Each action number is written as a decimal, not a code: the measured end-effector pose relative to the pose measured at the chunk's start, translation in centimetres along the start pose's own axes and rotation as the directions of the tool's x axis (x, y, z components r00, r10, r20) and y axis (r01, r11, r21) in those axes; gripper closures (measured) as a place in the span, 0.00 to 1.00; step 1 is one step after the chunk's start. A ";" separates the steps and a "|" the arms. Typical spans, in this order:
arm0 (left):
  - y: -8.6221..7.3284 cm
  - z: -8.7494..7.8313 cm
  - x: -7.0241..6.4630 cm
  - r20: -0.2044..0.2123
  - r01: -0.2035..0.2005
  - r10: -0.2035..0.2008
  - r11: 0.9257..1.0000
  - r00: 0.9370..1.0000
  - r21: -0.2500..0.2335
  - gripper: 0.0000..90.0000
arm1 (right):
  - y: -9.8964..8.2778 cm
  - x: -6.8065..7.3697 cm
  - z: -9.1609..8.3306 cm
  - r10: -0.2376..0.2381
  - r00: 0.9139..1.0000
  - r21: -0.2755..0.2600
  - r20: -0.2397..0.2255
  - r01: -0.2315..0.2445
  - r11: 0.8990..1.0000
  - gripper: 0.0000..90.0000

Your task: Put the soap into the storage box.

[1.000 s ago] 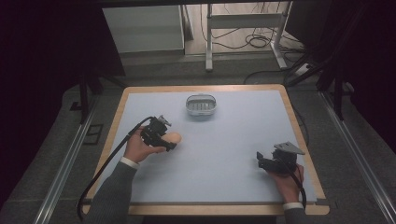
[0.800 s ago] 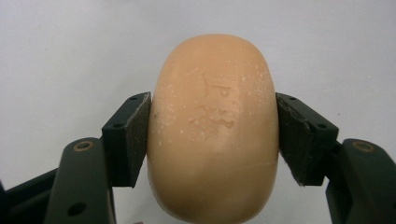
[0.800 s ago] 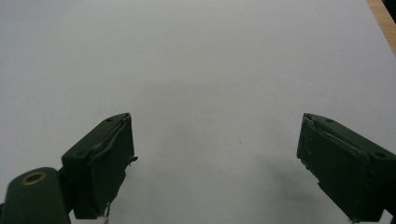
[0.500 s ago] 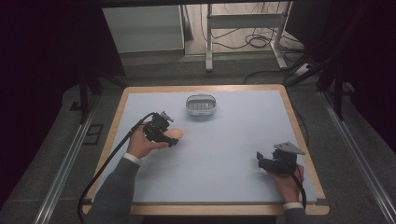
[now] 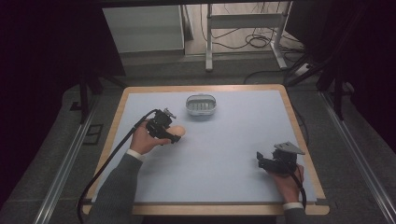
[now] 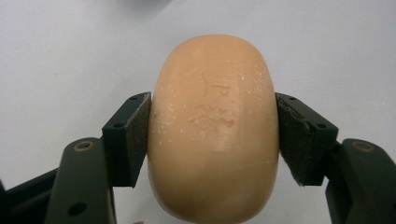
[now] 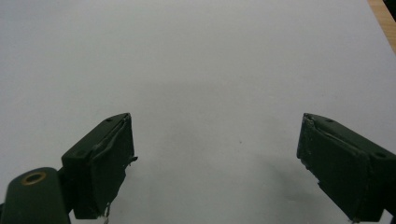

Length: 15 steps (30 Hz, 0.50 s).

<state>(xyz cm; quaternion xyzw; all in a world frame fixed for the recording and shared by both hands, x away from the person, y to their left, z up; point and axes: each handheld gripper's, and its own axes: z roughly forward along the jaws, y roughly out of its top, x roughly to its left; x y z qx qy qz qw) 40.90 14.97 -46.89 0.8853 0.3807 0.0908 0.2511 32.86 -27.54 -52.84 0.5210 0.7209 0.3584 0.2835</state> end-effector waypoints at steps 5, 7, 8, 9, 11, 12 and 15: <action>0.5 0.1 0.1 0.000 -0.002 0.002 1.000 1.000 -0.003 0.36 | 0.0 0.0 0.0 0.002 1.000 -0.001 -0.001 -0.002 1.000 0.12; 0.6 0.1 0.1 0.000 -0.004 0.004 1.000 1.000 -0.003 0.36 | 0.0 0.0 0.0 0.001 1.000 -0.001 -0.001 -0.001 1.000 0.12; 0.7 0.1 0.2 0.002 -0.003 0.003 1.000 1.000 -0.005 0.36 | 0.0 0.0 0.0 0.001 1.000 -0.001 -0.001 -0.001 1.000 0.12; 0.9 0.1 0.2 -0.001 0.001 -0.001 1.000 1.000 -0.011 0.36 | 0.0 0.0 0.0 0.002 1.000 0.000 -0.001 -0.002 1.000 0.12; 0.9 0.1 0.3 -0.003 -0.002 0.002 1.000 1.000 -0.007 0.36 | 0.0 0.0 0.0 0.003 1.000 0.000 -0.001 -0.003 1.000 0.12; 1.0 0.2 0.3 -0.005 0.001 -0.001 1.000 1.000 -0.008 0.36 | 0.0 0.0 0.0 0.004 1.000 -0.001 0.000 -0.004 1.000 0.12; 1.3 0.3 0.5 -0.006 -0.001 0.001 1.000 1.000 -0.006 0.36 | 0.0 0.0 0.0 0.004 1.000 -0.001 0.001 -0.004 1.000 0.12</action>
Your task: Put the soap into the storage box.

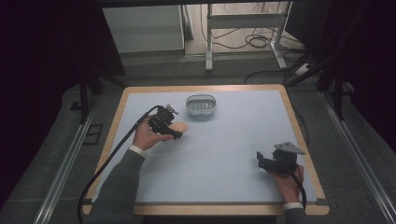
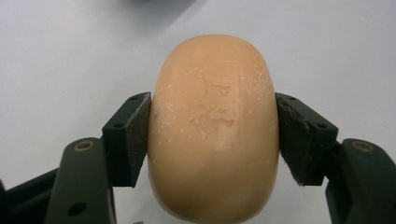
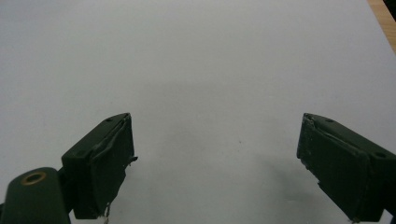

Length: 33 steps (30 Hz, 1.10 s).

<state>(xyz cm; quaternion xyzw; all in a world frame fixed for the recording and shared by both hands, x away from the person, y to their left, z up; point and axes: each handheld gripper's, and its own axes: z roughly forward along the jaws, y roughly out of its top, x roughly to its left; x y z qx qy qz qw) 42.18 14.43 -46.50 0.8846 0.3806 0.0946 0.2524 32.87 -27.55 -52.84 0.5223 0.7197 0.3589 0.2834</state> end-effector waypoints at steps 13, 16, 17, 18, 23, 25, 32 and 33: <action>0.9 0.5 0.3 0.009 -0.005 0.005 1.000 1.000 0.004 0.36 | 0.0 0.0 0.0 0.002 1.000 0.001 0.001 -0.002 1.000 0.12; 1.1 0.6 0.5 0.007 -0.004 0.004 1.000 1.000 0.002 0.36 | 0.0 0.0 0.0 0.002 1.000 0.001 0.001 -0.002 1.000 0.12; 1.2 0.6 0.5 0.007 -0.006 0.006 1.000 1.000 0.003 0.36 | 0.0 0.0 0.0 0.002 1.000 0.001 0.001 -0.002 1.000 0.12; 1.3 0.6 0.5 0.007 -0.003 0.003 1.000 1.000 0.000 0.36 | 0.0 0.0 0.0 0.002 1.000 0.001 0.001 -0.002 1.000 0.12; 1.8 0.6 0.7 0.004 -0.007 0.007 1.000 1.000 -0.005 0.36 | 0.0 0.0 0.0 0.003 1.000 0.001 0.001 -0.003 1.000 0.12; 1.9 0.5 0.7 0.007 -0.006 0.006 1.000 1.000 -0.007 0.36 | 0.0 0.0 0.0 0.003 1.000 0.001 0.001 -0.003 1.000 0.12; 2.5 0.6 0.9 0.005 -0.013 0.013 1.000 1.000 -0.014 0.37 | 0.0 0.0 0.0 0.003 1.000 0.001 0.003 -0.003 1.000 0.12; 2.6 0.5 1.0 0.006 -0.013 0.014 1.000 1.000 -0.016 0.36 | 0.0 0.0 0.0 0.003 1.000 0.001 0.003 -0.003 1.000 0.12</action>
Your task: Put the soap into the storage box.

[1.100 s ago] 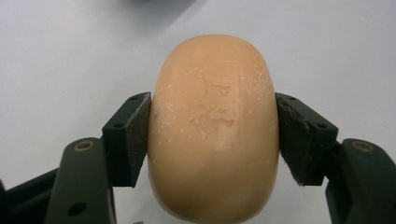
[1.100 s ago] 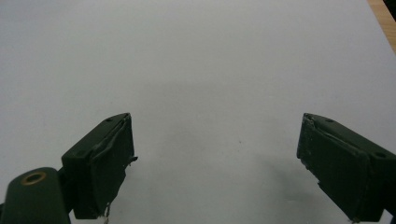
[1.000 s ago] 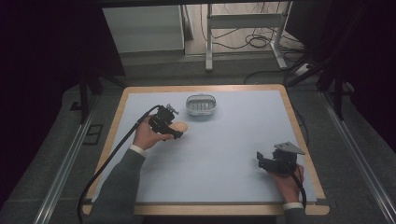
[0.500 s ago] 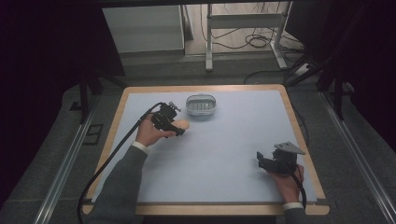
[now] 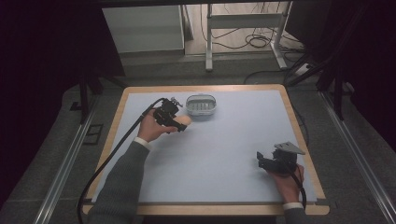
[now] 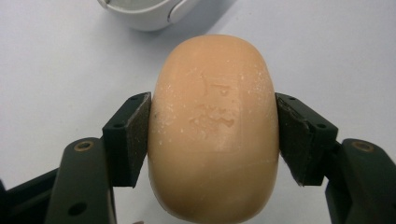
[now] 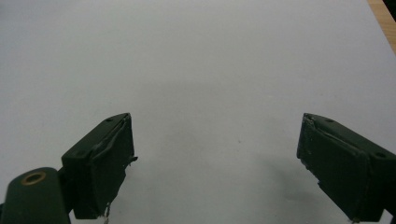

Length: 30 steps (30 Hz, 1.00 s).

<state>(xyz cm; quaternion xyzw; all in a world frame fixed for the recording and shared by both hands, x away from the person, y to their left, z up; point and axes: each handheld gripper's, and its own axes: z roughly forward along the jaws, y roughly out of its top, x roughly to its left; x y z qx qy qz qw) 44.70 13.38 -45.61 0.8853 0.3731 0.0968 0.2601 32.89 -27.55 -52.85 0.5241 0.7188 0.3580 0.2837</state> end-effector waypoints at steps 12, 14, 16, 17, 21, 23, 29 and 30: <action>1.3 0.2 0.3 0.009 -0.015 0.015 1.000 1.000 -0.008 0.37 | 0.0 0.0 0.0 0.000 1.000 0.001 0.002 0.000 1.000 0.12; 1.5 0.3 0.3 0.014 -0.015 0.015 1.000 1.000 -0.010 0.36 | 0.0 0.0 0.0 0.002 1.000 0.001 0.003 -0.002 1.000 0.12; 1.7 0.4 0.4 0.018 -0.015 0.015 1.000 1.000 -0.013 0.37 | 0.0 0.0 0.0 0.002 1.000 0.001 0.003 -0.002 1.000 0.12; 1.8 0.5 0.5 0.019 -0.015 0.016 1.000 1.000 -0.014 0.37 | 0.0 0.0 0.0 0.001 1.000 0.001 0.003 -0.001 1.000 0.12; 2.3 0.8 0.8 0.021 -0.020 0.020 1.000 1.000 -0.014 0.37 | 0.0 0.0 0.0 0.001 1.000 0.001 0.004 -0.001 1.000 0.12; 2.6 1.0 1.0 0.024 -0.021 0.022 1.000 0.999 -0.015 0.37 | 0.0 0.0 0.0 0.002 1.000 0.001 0.003 -0.002 1.000 0.12; 3.2 1.4 1.3 0.028 -0.023 0.023 1.000 0.999 -0.015 0.37 | 0.0 0.0 0.0 0.002 1.000 0.002 0.002 -0.002 1.000 0.12; 3.3 1.5 1.4 0.029 -0.021 0.021 1.000 0.999 -0.016 0.37 | 0.0 0.0 0.0 0.003 1.000 0.002 0.002 -0.003 1.000 0.12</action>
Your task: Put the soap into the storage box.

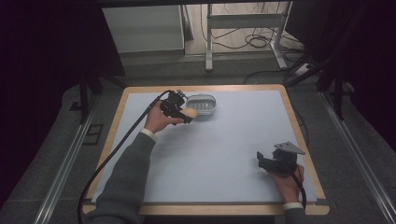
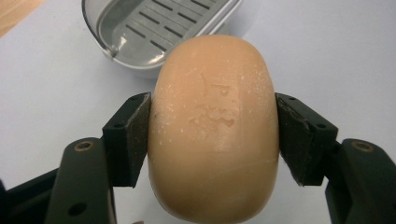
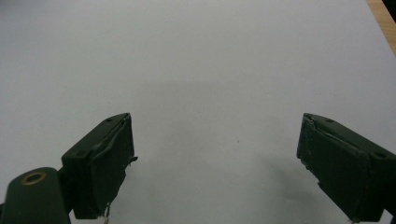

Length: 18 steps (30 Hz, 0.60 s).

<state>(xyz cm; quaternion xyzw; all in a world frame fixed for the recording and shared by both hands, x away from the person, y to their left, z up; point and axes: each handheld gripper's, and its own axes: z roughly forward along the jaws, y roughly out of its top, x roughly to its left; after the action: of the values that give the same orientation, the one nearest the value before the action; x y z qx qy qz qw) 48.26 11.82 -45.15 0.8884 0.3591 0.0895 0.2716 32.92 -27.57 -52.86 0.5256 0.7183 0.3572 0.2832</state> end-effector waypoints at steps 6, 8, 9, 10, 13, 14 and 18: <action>0.9 0.4 0.2 0.003 -0.008 0.008 1.000 1.000 0.002 0.37 | 0.0 0.0 0.0 0.001 1.000 0.000 -0.001 -0.001 1.000 0.12; 1.1 0.5 0.3 0.007 -0.013 0.013 1.000 1.000 0.007 0.37 | 0.0 0.0 0.0 0.001 1.000 -0.001 -0.001 -0.001 1.000 0.12; 1.2 0.6 0.4 0.006 -0.013 0.013 1.000 1.000 0.007 0.37 | 0.0 0.0 0.0 0.001 1.000 -0.002 -0.001 -0.001 1.000 0.12; 1.3 0.6 0.4 0.006 -0.014 0.014 1.000 1.000 0.010 0.37 | 0.0 0.0 0.0 0.003 1.000 -0.002 -0.002 -0.003 1.000 0.12; 1.6 0.8 0.5 0.007 -0.009 0.009 1.000 1.000 0.002 0.37 | 0.0 0.0 0.0 0.003 1.000 -0.002 -0.001 -0.003 1.000 0.12; 1.6 0.8 0.5 0.007 -0.009 0.009 1.000 1.000 0.002 0.37 | 0.0 0.0 0.0 0.003 1.000 -0.002 -0.001 -0.003 1.000 0.12; 1.9 0.8 0.7 0.004 -0.015 0.015 1.000 1.000 0.003 0.37 | 0.0 0.0 0.0 0.003 1.000 -0.001 -0.001 -0.003 1.000 0.12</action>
<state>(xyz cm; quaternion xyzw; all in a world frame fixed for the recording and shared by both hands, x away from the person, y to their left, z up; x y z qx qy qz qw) 50.20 10.85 -44.82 0.8916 0.3522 0.0891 0.2701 32.93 -27.62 -52.85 0.5262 0.7176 0.3582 0.2826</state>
